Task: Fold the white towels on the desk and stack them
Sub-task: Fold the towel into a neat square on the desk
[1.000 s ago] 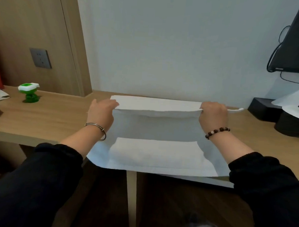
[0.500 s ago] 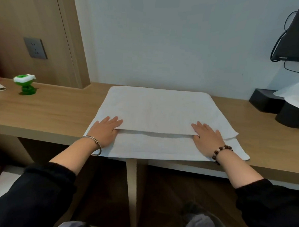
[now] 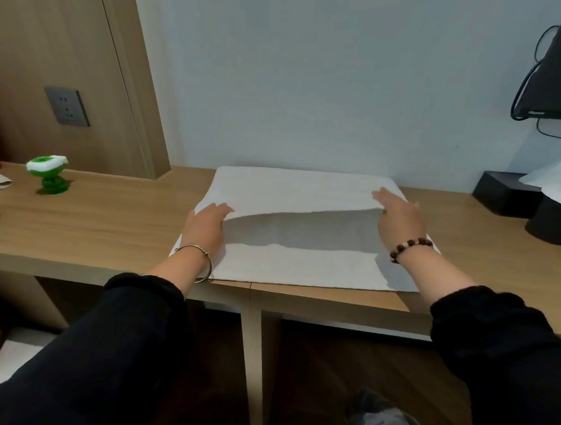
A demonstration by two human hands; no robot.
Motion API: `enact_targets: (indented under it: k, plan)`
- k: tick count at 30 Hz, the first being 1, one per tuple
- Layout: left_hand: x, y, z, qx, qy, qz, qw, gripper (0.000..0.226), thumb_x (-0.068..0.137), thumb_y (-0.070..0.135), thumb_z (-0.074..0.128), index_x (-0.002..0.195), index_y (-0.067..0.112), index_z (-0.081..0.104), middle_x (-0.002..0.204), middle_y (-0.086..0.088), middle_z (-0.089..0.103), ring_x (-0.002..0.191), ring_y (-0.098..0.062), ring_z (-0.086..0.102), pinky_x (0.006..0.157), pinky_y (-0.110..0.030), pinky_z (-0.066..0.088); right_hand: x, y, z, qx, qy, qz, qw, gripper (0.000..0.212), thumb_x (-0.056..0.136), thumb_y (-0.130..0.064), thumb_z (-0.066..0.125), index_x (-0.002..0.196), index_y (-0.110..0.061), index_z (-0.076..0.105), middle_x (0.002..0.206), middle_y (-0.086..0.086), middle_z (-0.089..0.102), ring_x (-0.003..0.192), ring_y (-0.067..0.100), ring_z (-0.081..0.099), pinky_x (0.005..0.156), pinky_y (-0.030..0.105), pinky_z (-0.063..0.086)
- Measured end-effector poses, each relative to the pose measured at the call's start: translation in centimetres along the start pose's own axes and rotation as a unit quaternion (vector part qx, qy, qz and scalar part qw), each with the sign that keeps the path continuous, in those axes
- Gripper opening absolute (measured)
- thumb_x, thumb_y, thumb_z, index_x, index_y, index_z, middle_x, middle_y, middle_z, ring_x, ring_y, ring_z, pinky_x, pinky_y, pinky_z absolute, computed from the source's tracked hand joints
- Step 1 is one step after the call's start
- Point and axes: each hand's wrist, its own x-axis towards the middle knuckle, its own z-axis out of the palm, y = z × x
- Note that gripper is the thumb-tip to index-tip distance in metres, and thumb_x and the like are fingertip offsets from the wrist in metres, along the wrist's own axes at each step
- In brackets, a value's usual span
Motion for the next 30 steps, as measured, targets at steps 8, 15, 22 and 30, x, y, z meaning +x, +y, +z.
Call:
enact_targets:
  k: [8,15,22,30]
  plan:
    - [-0.7,-0.4,0.0,0.002,-0.095,-0.003,0.995,0.063,0.081,-0.010,0.038,0.134,0.023,0.049,0.137,-0.006,0.050,0.124,-0.027,0.047,0.105,-0.034,0.035,-6.0,1.9,1.9,-0.151,-0.235,-0.006,0.960,0.068,0.092,-0.003,0.030,0.149,-0.035,0.015,0.159,-0.003,0.010,0.145,0.018,0.006,0.114,0.053,0.008]
    - [-2.1,-0.7,-3.5,0.059,0.017,0.061,0.996,0.074,0.078,-0.019,0.036,0.138,0.022,0.047,0.146,-0.002,0.042,0.138,-0.023,0.033,0.113,-0.045,0.018,-5.4,2.3,2.5,-0.132,-0.228,0.026,0.964,0.070,0.090,-0.003,0.027,0.149,-0.038,0.015,0.159,-0.009,0.003,0.146,0.015,0.000,0.115,0.050,0.000]
    - [-8.0,-1.6,-3.7,0.223,-0.089,0.164,0.957,0.056,0.090,0.003,0.045,0.141,0.024,0.039,0.148,0.004,0.037,0.143,-0.022,0.022,0.114,-0.047,0.014,-5.5,2.3,2.5,-0.118,-0.206,0.046,0.970,0.073,0.088,0.003,0.029,0.148,-0.038,0.022,0.159,-0.008,0.009,0.146,0.014,0.003,0.116,0.047,0.000]
    - [-8.4,4.6,-0.9,0.052,-0.133,0.128,0.981,0.051,0.101,0.033,0.031,0.150,0.030,0.018,0.157,0.003,0.020,0.145,-0.020,0.014,0.117,-0.043,0.015,-5.6,2.2,1.0,-0.111,-0.213,0.011,0.971,0.066,0.090,0.006,0.030,0.144,-0.031,0.037,0.157,-0.004,0.021,0.144,0.017,0.016,0.118,0.044,0.004]
